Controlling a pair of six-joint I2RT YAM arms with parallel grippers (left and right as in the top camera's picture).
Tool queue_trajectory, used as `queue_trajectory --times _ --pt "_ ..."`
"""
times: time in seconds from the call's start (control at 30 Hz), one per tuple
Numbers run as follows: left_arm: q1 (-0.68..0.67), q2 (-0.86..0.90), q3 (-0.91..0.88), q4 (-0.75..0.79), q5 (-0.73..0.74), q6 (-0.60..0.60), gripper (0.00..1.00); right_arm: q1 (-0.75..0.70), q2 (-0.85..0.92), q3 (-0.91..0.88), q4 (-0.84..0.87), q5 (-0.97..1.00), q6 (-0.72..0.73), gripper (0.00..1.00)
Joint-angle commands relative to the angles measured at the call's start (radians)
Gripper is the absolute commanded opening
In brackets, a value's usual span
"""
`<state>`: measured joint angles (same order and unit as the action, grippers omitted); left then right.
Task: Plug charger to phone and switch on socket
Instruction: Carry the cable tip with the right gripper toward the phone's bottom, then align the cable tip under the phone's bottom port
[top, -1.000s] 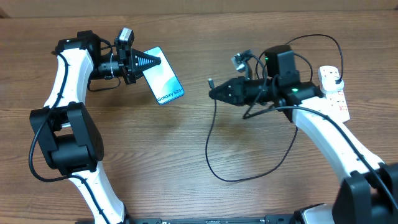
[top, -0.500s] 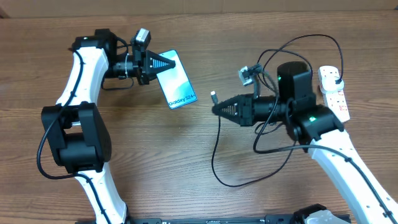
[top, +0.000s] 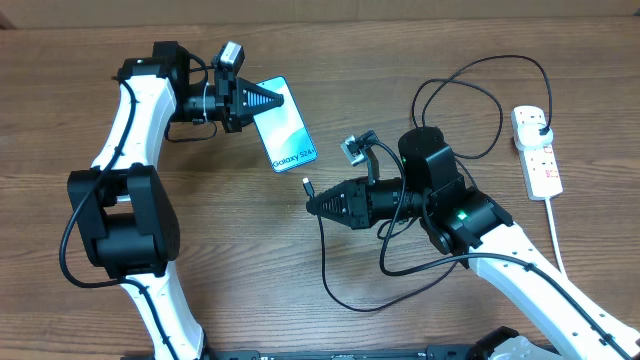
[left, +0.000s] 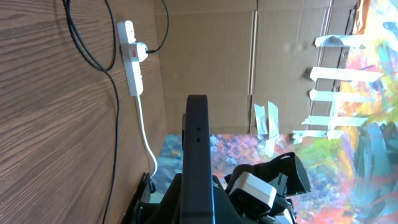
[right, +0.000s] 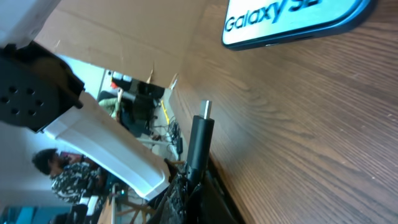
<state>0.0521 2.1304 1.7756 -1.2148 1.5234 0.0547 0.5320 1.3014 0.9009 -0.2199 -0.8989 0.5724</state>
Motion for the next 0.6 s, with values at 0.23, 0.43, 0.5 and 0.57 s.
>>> queue_trajectory --times 0.23,0.43,0.5,0.57 --pt "0.007 -0.008 0.025 0.012 0.058 -0.018 0.04 0.006 0.069 -0.005 0.092 0.029 0.06 0.04" --pt "0.007 -0.008 0.025 0.012 0.058 -0.018 0.04 0.006 0.129 -0.005 0.179 -0.022 0.06 0.04" --pt "0.007 -0.008 0.025 0.012 0.058 -0.018 0.04 0.005 0.143 -0.005 0.212 -0.045 0.054 0.04" --pt "0.007 -0.008 0.025 0.012 0.058 -0.018 0.04 0.005 0.148 -0.005 0.232 -0.061 0.039 0.04"
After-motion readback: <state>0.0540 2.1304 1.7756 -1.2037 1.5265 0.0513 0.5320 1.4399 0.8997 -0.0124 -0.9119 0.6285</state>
